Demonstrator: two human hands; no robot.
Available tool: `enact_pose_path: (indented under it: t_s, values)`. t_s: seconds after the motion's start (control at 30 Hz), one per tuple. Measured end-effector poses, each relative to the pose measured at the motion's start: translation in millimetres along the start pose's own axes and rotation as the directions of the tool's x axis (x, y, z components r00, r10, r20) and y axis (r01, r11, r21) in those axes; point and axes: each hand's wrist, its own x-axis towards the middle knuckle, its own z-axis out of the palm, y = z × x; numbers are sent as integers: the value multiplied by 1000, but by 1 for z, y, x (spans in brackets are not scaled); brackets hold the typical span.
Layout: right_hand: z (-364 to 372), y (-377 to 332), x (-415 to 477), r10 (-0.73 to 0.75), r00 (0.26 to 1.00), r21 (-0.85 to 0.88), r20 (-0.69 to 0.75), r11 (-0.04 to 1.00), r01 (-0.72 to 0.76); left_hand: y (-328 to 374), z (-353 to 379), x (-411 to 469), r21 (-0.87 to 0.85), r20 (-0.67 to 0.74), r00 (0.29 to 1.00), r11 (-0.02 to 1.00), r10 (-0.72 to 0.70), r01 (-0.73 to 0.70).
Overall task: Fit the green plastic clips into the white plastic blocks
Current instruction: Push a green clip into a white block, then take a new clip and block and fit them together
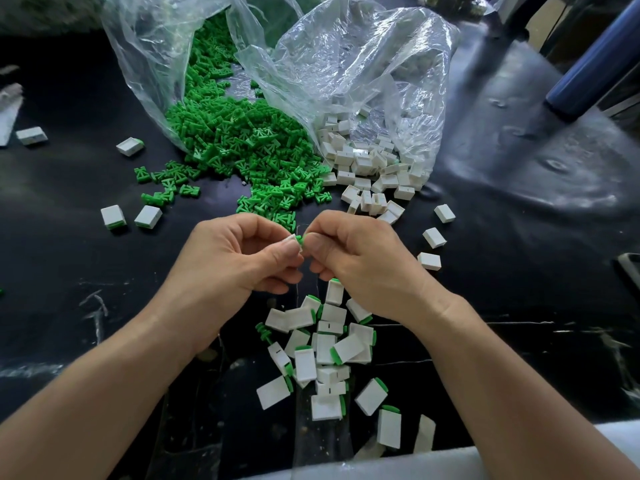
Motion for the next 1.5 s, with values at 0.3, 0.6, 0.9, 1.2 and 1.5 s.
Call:
enact_pose_path:
  t_s: [0.3,0.6,0.9,1.2,1.5]
  values:
    - [-6,-5,-3,-96,989,-255,112,959,122,3,-6,-2,217,107,984,963,140,-160]
    - [-4,-7,-4,-140,979,-436,150,879,193,-4,-8,1,299,139,980,937,143,-179]
    - [2,-6,-4,-31,999,-27,-37,999,30,1,-3,1,-29,33,997,998,64,-63]
    - [-4,-5,-4,-49,996,-159,71,986,60,2,-6,-1,91,109,990,991,87,-97]
    - [-3,-9,-6,-149,969,-428,195,876,221,1,-9,-2,253,159,978,953,132,-170]
